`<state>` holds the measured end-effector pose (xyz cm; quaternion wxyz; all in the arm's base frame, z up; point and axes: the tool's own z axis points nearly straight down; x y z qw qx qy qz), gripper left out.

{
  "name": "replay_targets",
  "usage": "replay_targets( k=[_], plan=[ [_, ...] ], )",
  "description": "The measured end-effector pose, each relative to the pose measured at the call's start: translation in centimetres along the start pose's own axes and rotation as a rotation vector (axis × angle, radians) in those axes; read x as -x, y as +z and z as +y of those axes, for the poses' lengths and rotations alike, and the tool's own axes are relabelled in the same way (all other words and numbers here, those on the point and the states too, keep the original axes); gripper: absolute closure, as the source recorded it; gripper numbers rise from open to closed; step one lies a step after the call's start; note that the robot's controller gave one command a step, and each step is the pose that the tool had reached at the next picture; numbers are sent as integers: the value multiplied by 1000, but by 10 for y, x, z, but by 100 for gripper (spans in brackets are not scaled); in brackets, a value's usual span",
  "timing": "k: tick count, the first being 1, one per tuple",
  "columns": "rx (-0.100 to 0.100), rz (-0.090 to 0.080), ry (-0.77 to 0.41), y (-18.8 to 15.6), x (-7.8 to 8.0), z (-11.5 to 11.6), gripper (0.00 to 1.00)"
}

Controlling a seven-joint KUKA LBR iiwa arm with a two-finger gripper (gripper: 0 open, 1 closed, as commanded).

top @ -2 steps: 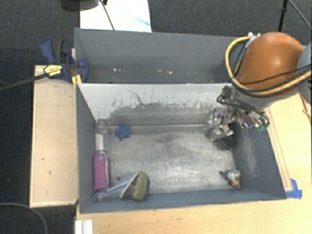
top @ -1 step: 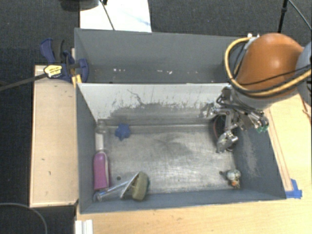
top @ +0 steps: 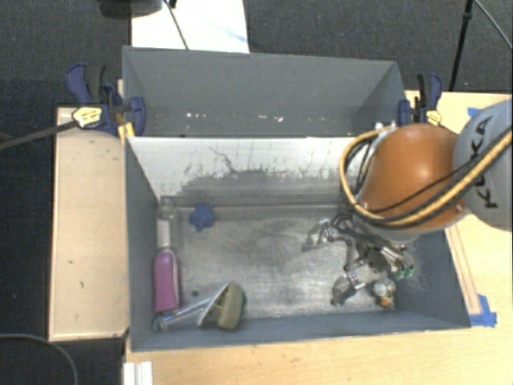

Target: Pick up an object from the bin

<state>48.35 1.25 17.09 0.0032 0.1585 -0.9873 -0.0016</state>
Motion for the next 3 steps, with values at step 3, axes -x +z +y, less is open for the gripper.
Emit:
replay_targets(
  k=[3],
  plan=[
    [-5, -1, -348, 32, -18, -72, 0]
  ],
)
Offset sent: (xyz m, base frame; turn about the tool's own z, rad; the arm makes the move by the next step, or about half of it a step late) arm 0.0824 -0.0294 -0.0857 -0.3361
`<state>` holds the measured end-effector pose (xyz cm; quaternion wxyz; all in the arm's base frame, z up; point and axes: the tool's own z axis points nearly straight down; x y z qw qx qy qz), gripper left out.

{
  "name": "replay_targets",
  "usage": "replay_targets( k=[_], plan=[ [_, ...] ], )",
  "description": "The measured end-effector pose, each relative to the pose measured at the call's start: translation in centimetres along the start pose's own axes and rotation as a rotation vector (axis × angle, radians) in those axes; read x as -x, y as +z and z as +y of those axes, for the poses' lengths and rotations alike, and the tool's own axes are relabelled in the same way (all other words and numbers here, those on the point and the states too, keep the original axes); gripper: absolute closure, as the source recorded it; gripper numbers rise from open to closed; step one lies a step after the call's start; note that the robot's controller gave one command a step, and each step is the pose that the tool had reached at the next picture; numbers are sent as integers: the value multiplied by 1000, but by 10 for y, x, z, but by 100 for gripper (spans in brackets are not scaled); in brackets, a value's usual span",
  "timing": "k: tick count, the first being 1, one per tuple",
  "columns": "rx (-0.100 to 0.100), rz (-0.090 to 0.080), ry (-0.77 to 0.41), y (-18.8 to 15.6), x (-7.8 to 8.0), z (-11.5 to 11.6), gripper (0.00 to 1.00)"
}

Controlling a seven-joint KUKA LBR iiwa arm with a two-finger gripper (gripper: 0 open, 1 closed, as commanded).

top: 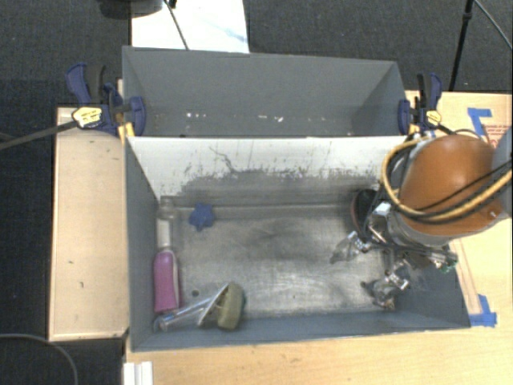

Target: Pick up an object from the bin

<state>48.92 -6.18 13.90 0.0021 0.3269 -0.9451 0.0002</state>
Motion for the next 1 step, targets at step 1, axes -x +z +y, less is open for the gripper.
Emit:
replay_targets(
  k=[1],
  plan=[
    [0, -2, -81, 23, -46, -46, 0]
  ],
)
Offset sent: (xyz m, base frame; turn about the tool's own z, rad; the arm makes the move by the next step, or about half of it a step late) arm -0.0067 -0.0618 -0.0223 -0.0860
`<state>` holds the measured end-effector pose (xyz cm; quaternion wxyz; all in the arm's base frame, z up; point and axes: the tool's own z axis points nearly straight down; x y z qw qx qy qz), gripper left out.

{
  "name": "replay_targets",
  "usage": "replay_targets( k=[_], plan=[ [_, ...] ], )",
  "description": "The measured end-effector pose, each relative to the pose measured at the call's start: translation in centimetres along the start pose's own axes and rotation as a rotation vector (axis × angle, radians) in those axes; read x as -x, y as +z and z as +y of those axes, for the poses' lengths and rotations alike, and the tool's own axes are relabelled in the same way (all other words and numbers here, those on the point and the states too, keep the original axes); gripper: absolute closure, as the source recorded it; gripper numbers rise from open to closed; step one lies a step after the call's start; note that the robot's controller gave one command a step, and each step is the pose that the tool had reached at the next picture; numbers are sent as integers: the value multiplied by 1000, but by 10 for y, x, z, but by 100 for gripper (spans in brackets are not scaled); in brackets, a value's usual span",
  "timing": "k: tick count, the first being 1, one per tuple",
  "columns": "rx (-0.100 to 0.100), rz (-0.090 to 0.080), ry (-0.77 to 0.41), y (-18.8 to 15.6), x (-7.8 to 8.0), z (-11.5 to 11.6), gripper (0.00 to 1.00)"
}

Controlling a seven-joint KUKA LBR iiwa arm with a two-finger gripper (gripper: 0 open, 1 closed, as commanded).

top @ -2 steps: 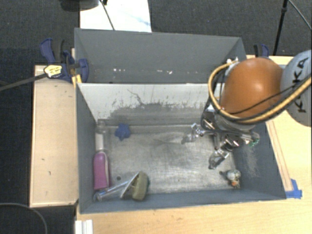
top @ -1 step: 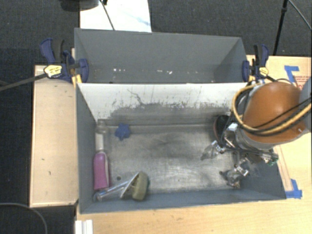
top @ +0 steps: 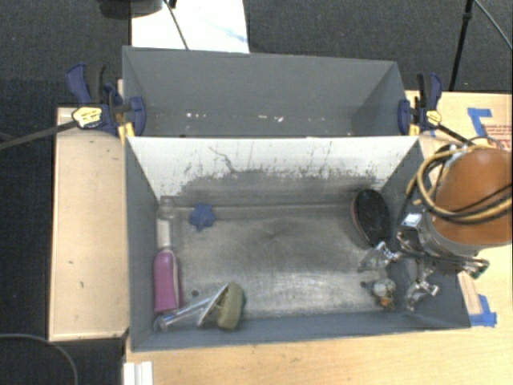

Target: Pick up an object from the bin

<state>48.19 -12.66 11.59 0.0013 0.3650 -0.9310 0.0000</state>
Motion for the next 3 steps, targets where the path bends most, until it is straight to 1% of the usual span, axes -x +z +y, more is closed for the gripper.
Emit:
replay_targets(
  k=[1, 2, 3],
  plan=[
    [18, -26, -375, 39, 7, -11, 0],
    [7, -10, -369, 40, -2, -19, 100],
    [-10, -7, -366, -82, 3, -36, 100]
  ],
)
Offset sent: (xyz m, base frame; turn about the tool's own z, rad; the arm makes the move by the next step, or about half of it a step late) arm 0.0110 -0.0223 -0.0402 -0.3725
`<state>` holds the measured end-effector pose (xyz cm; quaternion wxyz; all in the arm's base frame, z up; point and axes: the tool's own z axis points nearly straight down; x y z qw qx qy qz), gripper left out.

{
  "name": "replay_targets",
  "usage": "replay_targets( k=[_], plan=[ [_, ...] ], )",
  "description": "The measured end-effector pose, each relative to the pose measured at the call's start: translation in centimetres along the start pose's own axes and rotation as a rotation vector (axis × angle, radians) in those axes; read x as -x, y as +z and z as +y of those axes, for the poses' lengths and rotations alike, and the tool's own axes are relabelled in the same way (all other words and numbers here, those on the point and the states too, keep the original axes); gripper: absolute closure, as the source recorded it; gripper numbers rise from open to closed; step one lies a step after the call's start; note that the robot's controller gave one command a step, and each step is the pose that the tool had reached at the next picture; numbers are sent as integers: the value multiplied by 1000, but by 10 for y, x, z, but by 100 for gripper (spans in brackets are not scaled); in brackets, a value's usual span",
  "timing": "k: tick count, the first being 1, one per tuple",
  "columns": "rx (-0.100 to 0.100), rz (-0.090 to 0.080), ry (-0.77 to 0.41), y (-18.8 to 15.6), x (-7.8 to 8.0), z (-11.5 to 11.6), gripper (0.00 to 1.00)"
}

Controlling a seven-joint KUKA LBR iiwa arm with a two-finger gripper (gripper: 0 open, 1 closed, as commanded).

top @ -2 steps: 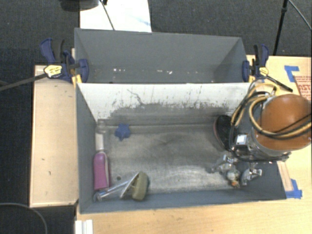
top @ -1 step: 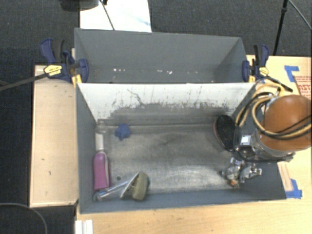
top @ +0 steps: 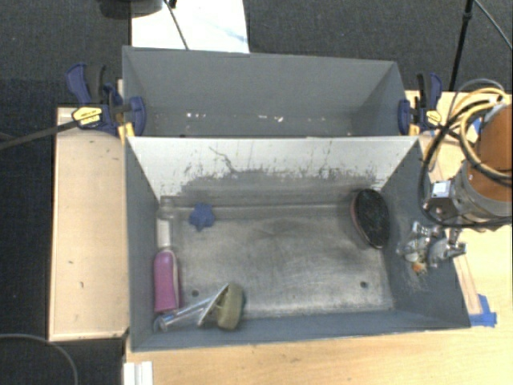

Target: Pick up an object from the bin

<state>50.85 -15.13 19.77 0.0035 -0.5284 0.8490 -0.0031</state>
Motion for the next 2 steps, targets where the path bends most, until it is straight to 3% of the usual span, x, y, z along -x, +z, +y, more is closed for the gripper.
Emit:
replay_targets(
  k=[1, 2],
  plan=[
    [5, 0, -305, -44, -4, 12, 100],
    [7, -4, -507, -28, 57, -16, 100]
  ],
)
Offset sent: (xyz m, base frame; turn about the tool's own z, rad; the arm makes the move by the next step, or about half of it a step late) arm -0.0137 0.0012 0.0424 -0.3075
